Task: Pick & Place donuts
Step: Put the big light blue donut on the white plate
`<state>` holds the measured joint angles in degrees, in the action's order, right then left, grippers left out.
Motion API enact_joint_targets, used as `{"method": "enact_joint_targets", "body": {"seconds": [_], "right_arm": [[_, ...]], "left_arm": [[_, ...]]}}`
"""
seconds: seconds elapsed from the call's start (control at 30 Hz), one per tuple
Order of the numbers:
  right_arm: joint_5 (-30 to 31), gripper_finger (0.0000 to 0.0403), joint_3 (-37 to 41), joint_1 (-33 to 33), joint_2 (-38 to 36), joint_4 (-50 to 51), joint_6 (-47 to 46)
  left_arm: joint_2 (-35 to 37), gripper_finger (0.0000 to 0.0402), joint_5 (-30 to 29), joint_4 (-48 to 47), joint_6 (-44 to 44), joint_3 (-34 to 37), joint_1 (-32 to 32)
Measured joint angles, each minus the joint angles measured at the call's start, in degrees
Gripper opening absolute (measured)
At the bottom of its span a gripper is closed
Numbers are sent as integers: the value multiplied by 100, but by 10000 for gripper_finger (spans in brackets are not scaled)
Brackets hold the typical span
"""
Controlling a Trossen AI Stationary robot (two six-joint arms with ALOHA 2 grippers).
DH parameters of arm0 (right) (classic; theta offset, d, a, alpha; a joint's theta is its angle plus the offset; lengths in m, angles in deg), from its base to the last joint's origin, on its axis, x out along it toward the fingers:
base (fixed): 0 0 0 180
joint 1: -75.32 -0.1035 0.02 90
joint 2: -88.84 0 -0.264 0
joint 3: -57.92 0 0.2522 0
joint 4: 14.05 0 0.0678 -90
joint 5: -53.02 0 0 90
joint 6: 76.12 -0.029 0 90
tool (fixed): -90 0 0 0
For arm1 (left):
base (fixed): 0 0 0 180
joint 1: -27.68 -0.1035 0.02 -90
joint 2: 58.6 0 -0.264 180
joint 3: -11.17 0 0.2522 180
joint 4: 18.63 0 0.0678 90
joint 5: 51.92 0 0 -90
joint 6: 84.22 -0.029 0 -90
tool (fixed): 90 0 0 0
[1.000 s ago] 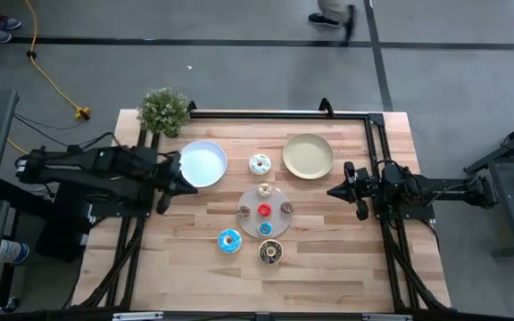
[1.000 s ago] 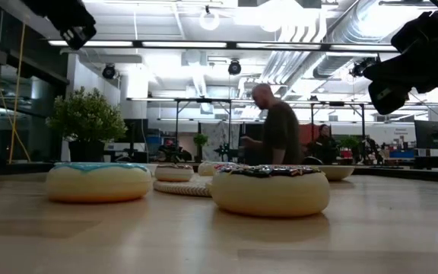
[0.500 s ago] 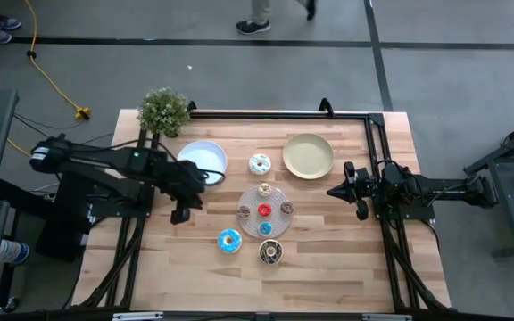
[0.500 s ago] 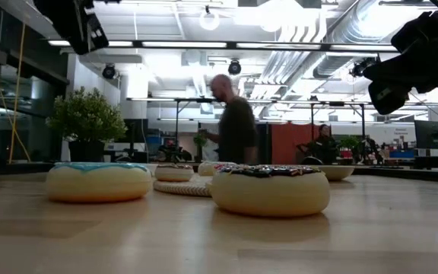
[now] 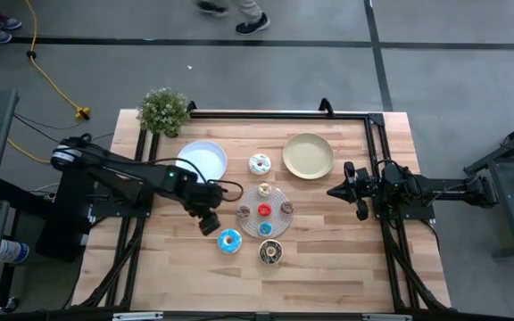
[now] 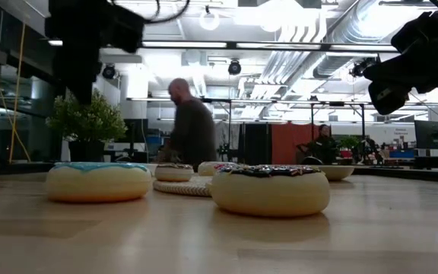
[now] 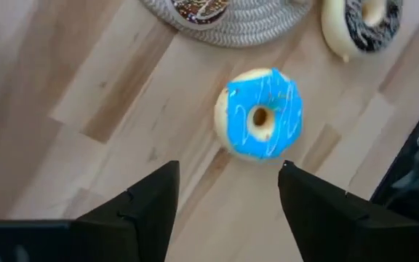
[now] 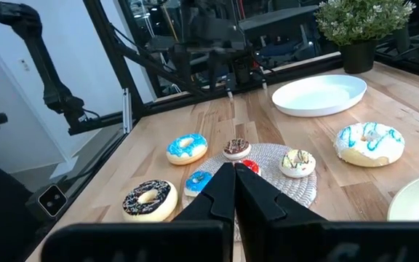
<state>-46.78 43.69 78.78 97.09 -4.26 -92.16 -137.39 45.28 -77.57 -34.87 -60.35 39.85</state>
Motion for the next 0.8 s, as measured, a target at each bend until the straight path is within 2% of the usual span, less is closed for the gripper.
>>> {"method": "enact_joint_targets", "body": {"seconds": [0.2, 0.3, 0.5, 0.8], "right_arm": [[0, 1, 0, -1, 17, 31, -1], [0, 0, 0, 1, 38, 26, 0], [-1, 1, 0, -1, 49, 42, 0], [1, 0, 0, 0, 45, 61, 1]], "left_arm": [[-543, 227, 175, 410, 524, -42, 67], [-892, 227, 124, 440, 537, -328, 158], [-1168, 227, -229, -549, 428, -927, 362], [-1309, 227, -792, -1410, 488, -1886, 919]]}}
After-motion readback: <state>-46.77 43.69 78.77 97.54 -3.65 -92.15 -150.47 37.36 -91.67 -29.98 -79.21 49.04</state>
